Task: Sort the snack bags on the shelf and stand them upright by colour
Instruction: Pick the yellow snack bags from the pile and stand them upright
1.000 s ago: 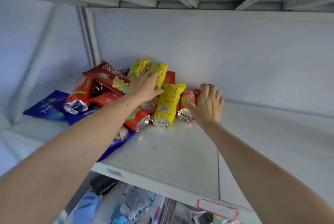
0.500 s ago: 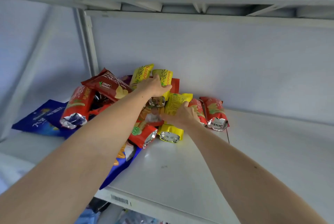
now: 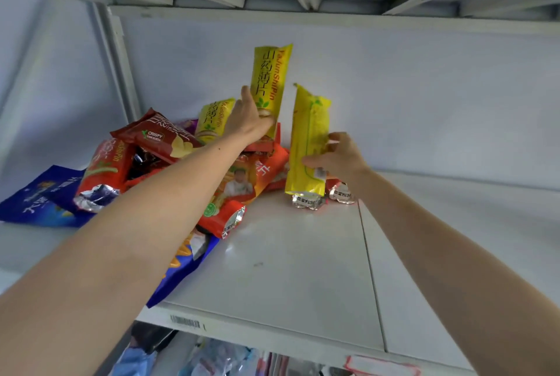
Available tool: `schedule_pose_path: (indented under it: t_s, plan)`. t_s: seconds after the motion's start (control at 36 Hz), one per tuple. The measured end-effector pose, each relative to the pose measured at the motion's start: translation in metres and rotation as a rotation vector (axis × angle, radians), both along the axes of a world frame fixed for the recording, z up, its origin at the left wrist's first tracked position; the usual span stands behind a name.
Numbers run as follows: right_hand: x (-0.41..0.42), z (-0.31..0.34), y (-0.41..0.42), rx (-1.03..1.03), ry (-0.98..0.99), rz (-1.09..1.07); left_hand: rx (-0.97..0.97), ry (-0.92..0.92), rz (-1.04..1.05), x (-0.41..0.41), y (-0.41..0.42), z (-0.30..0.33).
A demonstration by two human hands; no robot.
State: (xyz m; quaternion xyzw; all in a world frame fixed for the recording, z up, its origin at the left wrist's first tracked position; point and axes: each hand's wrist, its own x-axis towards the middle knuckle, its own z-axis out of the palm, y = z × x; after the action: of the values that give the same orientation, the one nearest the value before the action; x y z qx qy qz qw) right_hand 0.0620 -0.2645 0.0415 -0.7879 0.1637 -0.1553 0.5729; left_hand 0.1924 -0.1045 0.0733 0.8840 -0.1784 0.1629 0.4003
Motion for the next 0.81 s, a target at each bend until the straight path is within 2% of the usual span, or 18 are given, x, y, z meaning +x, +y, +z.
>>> schedule_pose_path:
  t_s: [0.11, 0.28, 0.5, 0.64, 0.81]
  plan:
    - [-0.036, 0.007, -0.044, -0.116, -0.082, -0.093, -0.057, 0.040, -0.120, -0.025, -0.036, -0.003]
    - [-0.089, -0.017, -0.115, -0.148, -0.052, -0.174, -0.097, 0.115, -0.350, -0.076, -0.098, -0.033]
    - [-0.145, -0.055, -0.176, -0.089, -0.051, -0.227, -0.202, 0.227, -0.500, -0.133, -0.162, -0.111]
    - [-0.154, -0.064, -0.184, -0.099, 0.088, -0.244, -0.138, 0.097, -0.373, -0.141, -0.170, -0.144]
    - [-0.139, -0.068, -0.159, -0.229, 0.156, -0.389, -0.005, 0.141, -0.330, -0.150, -0.169, -0.143]
